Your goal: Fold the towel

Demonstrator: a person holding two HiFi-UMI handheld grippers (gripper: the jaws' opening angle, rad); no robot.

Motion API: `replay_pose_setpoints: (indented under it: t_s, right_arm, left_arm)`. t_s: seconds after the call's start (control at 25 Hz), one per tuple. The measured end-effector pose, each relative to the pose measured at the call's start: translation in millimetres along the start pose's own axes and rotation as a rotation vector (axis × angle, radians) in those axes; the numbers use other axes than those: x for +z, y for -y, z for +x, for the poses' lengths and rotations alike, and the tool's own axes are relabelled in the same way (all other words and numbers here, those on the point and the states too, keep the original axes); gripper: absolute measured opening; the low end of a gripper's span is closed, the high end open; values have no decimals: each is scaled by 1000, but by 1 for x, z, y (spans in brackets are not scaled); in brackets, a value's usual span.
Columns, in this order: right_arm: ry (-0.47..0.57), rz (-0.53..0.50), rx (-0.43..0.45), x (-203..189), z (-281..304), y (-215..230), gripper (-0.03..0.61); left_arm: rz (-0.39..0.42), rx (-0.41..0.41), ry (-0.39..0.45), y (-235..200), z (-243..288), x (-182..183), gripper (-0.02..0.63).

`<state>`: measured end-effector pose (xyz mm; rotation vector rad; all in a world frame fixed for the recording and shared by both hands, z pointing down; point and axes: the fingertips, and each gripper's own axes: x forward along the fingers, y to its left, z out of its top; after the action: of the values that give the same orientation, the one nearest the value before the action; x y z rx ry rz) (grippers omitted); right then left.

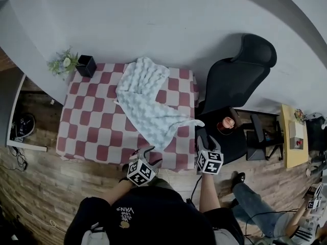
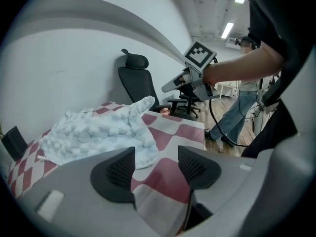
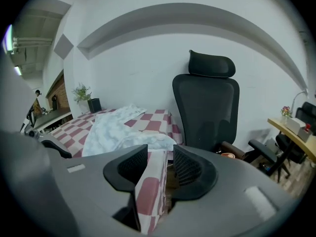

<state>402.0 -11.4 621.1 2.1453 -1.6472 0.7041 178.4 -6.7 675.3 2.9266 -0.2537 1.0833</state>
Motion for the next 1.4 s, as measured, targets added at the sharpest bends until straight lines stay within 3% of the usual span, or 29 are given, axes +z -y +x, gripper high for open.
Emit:
replay_pose_setpoints:
  t_s: [0.2, 0.44, 0.68, 0.8, 0.96, 1.12, 1.4]
  right_arm:
    - [-50, -72, 52, 2, 37, 13, 176]
    - [-118, -265, 103, -2, 76, 23, 192]
    - [-167, -391, 172, -8, 102, 24, 202]
    - [-184, -403, 211, -11, 107, 20, 184]
    - [-198, -386, 256, -17, 104, 12, 41]
    - [-151, -352, 259, -8, 88, -1, 32]
    - [11, -319, 253, 36, 42, -49, 31]
  left_arm:
    - [-5, 19, -57, -5, 26, 1, 249]
    - [-45, 35, -154, -11, 49, -11, 248]
    - [-170, 35, -168, -19, 55, -14, 238]
    - [-229, 44, -165, -28, 53, -14, 177]
    - [-226, 55, -169, -39, 50, -15, 46]
    - [-250, 83, -122, -53, 30, -14, 31]
    - [-251, 227, -17, -111, -49, -12, 29]
